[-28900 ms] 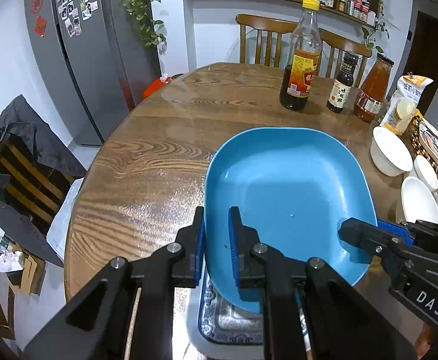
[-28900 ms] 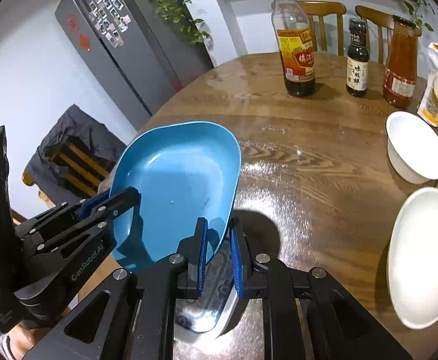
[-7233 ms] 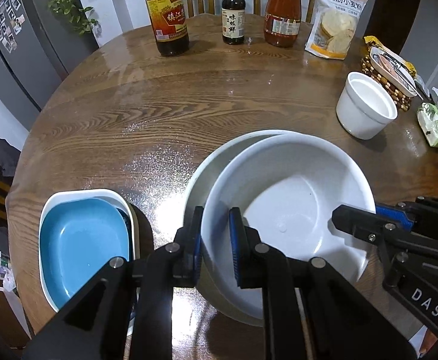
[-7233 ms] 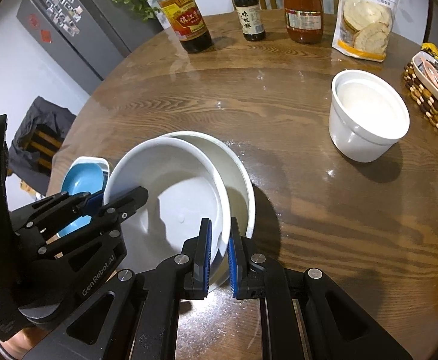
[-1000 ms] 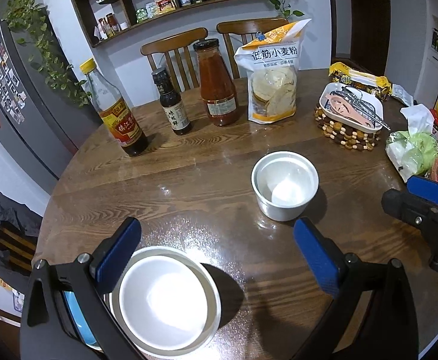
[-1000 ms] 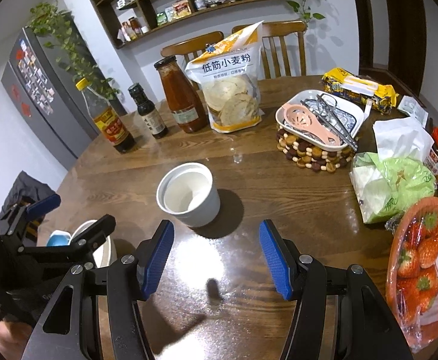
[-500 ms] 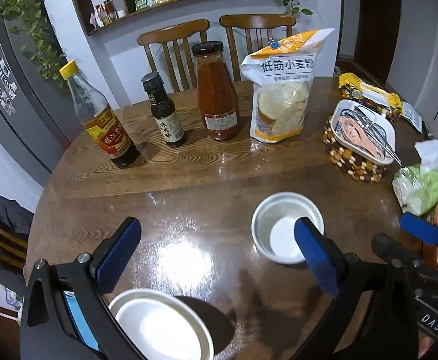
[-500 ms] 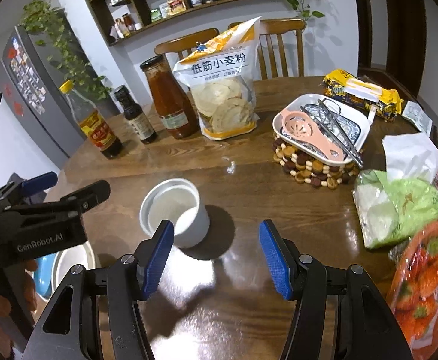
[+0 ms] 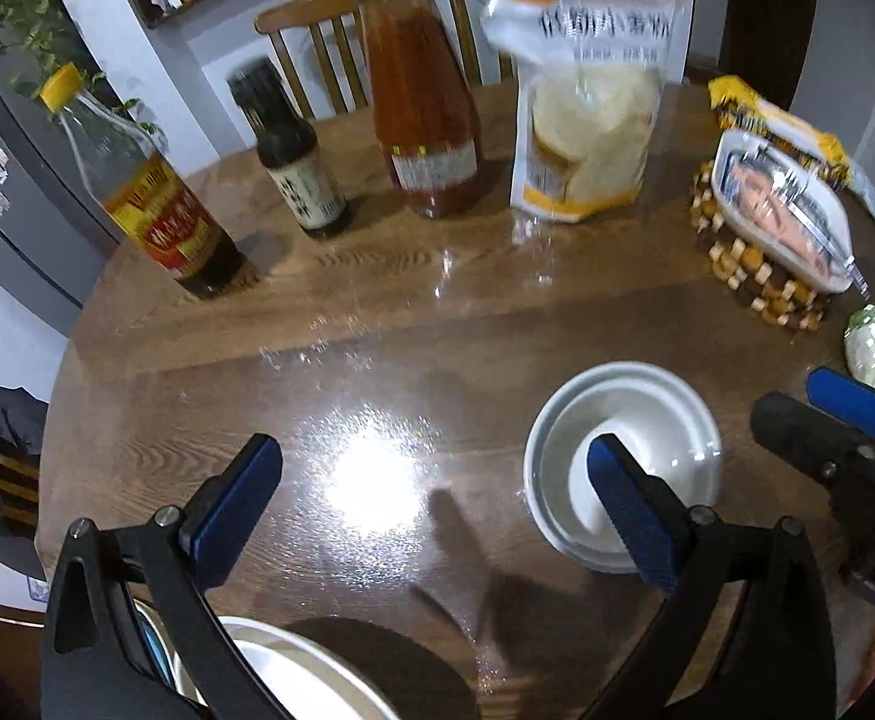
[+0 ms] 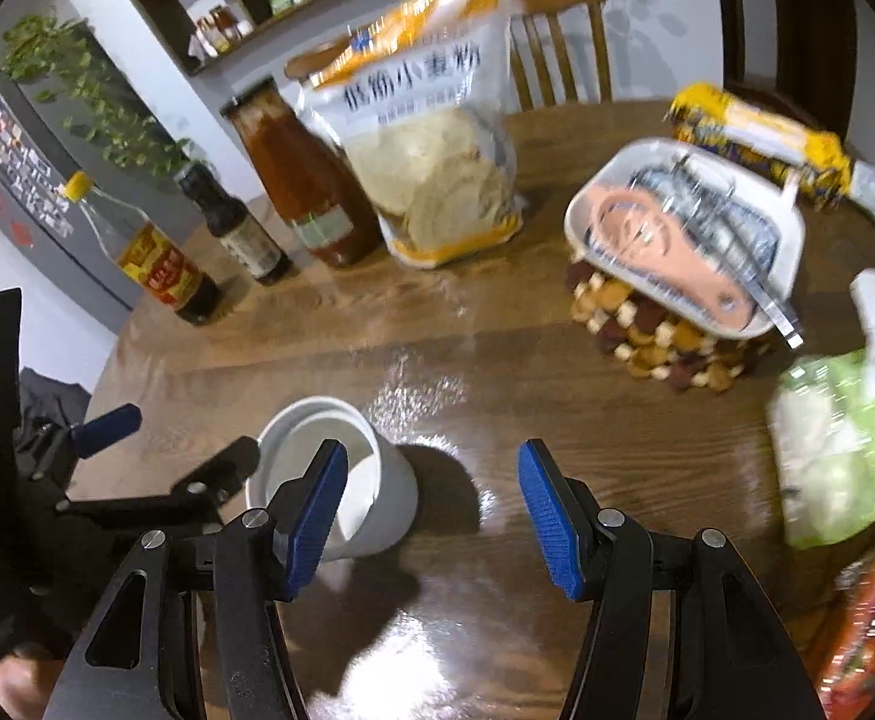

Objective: Organize plates and bowls
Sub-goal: 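Grasp the rim of the white ramekin cup with the left gripper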

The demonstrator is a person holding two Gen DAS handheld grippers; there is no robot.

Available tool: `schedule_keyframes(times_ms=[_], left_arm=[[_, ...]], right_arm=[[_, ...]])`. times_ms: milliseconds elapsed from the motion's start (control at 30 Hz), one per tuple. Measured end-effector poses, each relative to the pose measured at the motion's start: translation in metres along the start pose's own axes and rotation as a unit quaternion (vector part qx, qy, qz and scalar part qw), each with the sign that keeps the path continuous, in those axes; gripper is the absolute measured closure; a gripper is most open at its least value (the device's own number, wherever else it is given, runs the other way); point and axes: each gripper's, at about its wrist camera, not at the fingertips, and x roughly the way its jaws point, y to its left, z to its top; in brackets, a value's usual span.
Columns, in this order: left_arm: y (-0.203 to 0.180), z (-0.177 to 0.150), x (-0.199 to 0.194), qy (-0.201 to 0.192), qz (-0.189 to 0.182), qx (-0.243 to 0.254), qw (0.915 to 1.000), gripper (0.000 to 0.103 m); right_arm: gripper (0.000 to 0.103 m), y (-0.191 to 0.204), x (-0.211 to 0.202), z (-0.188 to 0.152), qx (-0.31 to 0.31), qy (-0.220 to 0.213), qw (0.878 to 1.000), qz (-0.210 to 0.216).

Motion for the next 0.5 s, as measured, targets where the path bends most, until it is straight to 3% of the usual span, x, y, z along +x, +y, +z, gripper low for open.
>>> schedule_keyframes(times_ms=[400, 500], left_arm=[[-0.011, -0.006, 0.026, 0.011, 0.009, 0.024, 0.9996, 0.002], [-0.013, -0.007, 0.028, 0.013, 0.004, 0.028, 0.9995, 0.008]], right_arm=[[0.043, 0.008, 0.034, -0.002, -0.005, 0.023, 1.000, 0.003], [0.043, 0.009, 0.037, -0.002, -0.008, 0.023, 1.000, 0.001]])
